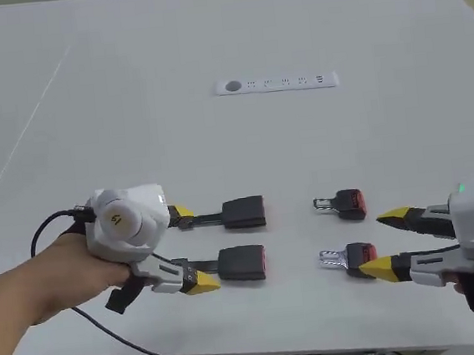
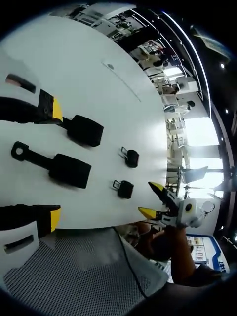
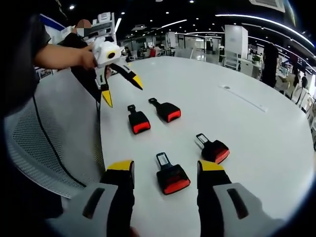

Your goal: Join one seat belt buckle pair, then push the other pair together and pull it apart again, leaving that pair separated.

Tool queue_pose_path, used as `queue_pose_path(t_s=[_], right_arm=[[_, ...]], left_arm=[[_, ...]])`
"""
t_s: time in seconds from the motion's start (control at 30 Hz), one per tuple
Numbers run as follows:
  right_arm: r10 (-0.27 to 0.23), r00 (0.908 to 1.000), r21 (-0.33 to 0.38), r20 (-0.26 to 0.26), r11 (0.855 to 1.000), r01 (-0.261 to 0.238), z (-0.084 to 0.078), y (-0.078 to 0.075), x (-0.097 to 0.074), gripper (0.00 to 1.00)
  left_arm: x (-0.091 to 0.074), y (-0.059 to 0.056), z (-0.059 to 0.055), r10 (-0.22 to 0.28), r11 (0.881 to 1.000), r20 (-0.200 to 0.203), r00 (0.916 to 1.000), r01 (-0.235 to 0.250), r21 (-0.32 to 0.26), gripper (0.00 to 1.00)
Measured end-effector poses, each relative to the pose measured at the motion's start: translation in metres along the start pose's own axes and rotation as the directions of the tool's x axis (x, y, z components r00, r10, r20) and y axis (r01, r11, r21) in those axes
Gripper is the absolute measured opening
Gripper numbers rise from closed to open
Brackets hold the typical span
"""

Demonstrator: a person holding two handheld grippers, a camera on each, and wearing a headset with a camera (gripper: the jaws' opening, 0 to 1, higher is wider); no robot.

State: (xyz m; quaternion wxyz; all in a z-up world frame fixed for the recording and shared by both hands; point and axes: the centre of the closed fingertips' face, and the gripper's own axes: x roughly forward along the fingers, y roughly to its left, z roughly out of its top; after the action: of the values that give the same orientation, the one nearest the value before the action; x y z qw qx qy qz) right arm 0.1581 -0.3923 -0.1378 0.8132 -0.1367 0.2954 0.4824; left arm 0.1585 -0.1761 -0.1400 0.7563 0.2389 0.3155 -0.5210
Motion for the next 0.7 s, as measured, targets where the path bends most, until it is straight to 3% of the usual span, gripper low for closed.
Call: queue_pose_path(t_s=[0.07, 0.37, 0.43, 0.7], right_arm=[[0.008, 0.9998, -0.023, -0.021, 1.000, -0.009, 0.001, 0.004, 0.001, 0.49], [0.048, 0.9923, -0.123, -0.114, 0.990, -0.062, -0.011, 0.005, 0.016, 0.48], [0.059, 0.9885, -0.136, -0.139, 0.988, -0.078, -0.011, 0.008, 0.016, 0.47], [0.075, 0.9777, -0.170, -0.196, 0.979, -0.110, -0.018, 0.003, 0.023, 0.44]], left_arm=[[0.002, -0.004, 0.005, -0.015, 1.000, -0.010, 0.9998, 0.015, 0.013, 0.67], [0.021, -0.018, -0.004, -0.066, 0.995, -0.072, 0.9952, 0.071, 0.075, 0.61], [0.027, -0.016, -0.006, -0.053, 0.994, -0.104, 0.9932, 0.062, 0.089, 0.62], [0.042, -0.015, -0.007, -0.085, 0.987, -0.126, 0.9884, 0.101, 0.128, 0.55]])
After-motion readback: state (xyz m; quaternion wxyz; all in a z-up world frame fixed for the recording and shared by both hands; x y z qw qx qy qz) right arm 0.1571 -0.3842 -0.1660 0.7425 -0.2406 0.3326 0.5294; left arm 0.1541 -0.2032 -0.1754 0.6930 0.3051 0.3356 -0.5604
